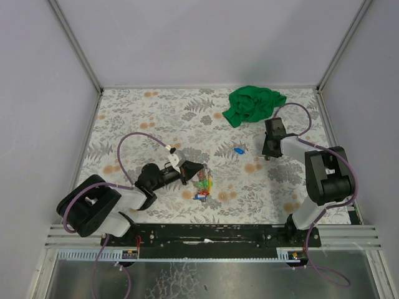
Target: Put the keys on the keyring
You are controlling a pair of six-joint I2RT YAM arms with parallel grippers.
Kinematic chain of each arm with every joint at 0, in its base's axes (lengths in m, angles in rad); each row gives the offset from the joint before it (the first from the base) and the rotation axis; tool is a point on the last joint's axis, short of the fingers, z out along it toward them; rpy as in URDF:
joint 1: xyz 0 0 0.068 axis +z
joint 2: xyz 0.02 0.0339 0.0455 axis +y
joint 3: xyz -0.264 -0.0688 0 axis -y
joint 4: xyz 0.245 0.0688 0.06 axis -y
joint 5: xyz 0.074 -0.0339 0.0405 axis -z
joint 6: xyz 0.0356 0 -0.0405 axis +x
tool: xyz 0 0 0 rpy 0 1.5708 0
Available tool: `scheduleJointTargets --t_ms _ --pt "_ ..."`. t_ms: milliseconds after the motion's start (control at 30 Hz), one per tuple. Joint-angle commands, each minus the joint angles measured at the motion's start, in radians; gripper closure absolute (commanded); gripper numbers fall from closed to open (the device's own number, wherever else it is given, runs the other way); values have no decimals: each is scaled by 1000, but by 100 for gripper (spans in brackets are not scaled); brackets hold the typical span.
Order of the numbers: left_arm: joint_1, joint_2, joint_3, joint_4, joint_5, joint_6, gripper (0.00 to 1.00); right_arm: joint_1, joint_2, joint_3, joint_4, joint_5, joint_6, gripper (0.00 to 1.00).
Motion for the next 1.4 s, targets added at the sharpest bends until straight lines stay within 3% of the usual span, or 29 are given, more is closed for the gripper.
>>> scheduleJointTargets --t_ms 0,167,267,500,833,1000,1367 --pt "6 -7 21 2 -5 17 100 -5 5 17 -36 -22 13 80" --pt "6 -18 23 -5 4 6 100 -5 -17 13 -91 -87 12 100" --pt "6 -35 22 -18 3 4 100 12 -64 -24 -103 -132 45 100" --pt "6 -60 23 -44 6 -9 100 87 -216 -49 -200 -55 72 99" --pt "6 -95 15 -68 -10 -28 100 86 -343 -2 -221 195 92 99" --pt "5 -90 20 -74 -15 -38 100 92 -311 -49 -175 128 117 97" --pt "6 -80 27 -85 -13 -53 100 209 -219 -150 -142 79 336 94"
